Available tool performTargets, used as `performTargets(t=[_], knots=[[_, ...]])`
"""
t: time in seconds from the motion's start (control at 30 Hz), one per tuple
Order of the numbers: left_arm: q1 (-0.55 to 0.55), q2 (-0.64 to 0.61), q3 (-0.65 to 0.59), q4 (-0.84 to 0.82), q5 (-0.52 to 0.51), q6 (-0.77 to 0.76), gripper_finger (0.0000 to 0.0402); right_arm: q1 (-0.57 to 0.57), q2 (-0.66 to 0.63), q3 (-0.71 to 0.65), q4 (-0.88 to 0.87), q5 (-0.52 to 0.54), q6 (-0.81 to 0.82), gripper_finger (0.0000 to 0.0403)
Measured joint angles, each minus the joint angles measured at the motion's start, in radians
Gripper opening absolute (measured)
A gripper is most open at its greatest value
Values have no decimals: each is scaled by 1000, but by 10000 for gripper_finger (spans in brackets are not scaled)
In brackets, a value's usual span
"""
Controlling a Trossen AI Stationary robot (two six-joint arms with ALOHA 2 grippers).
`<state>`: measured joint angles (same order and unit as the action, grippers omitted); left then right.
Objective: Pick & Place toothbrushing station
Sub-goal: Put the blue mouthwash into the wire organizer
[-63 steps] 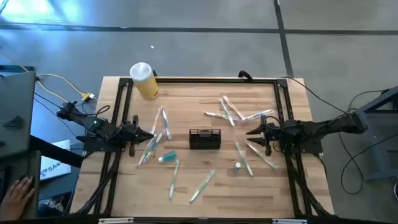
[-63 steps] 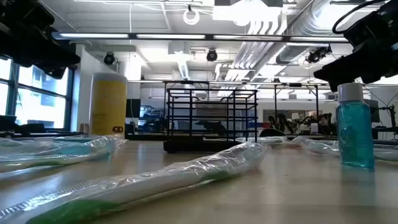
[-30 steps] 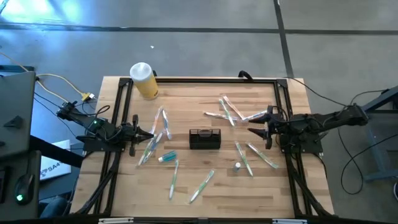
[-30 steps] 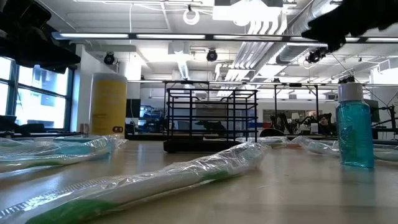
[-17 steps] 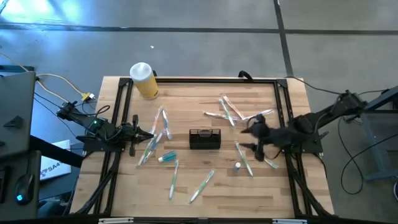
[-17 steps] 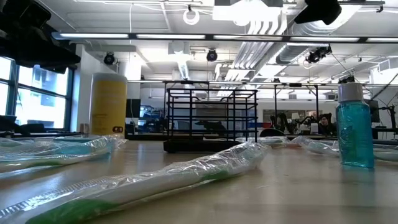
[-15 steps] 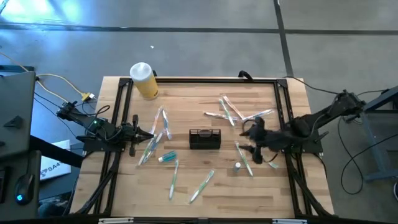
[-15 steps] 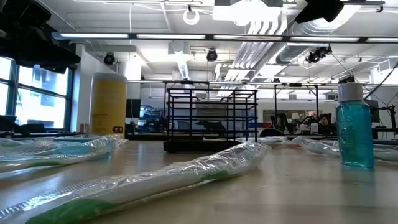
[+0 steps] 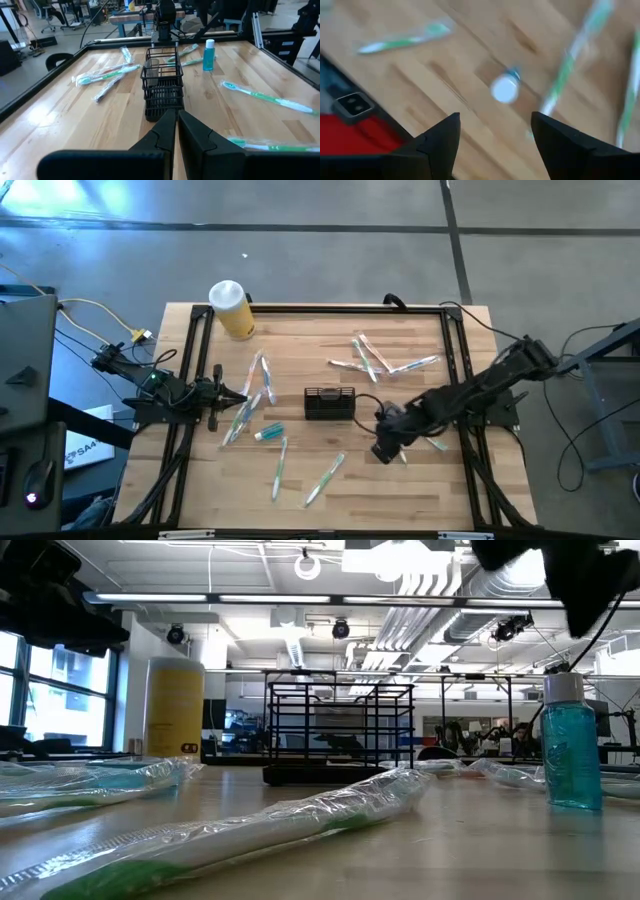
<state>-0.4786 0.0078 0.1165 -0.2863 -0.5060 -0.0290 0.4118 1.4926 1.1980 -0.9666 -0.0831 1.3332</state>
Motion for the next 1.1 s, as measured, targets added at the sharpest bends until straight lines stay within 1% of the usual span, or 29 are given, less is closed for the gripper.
performTargets(t=[0.07, 0.1, 0.2, 0.27, 0.33, 0.43, 0.67, 0.83, 0.97, 1.1], knots=[[0, 0, 0, 0, 0, 10, 19, -30, 26, 0, -8, -92, 48, 236], [0, 0, 0, 0, 0, 21, 19, -39, 36, 0, -4, -121, 62, 236], [0, 0, 0, 0, 0, 47, 19, -64, 54, 0, 3, -173, 85, 236], [0, 0, 0, 0, 0, 64, 19, -79, 56, 0, 4, -181, 97, 236], [0, 0, 0, 0, 0, 83, 19, -92, 56, 0, 5, -160, 104, 236], [0, 0, 0, 0, 0, 102, 19, -102, 56, 0, 6, -92, 103, 236], [0, 0, 0, 0, 1, 103, 19, -76, 60, 0, 4, 34, 159, 236], [0, 0, 0, 0, 2, 91, 19, -56, 67, 0, 7, 46, 167, 236], [0, 0, 0, 0, 2, 73, 19, -36, 74, 1, 8, 43, 230, 236], [0, 0, 0, 0, 2, 50, 19, -20, 89, 0, 16, 39, 242, 236]])
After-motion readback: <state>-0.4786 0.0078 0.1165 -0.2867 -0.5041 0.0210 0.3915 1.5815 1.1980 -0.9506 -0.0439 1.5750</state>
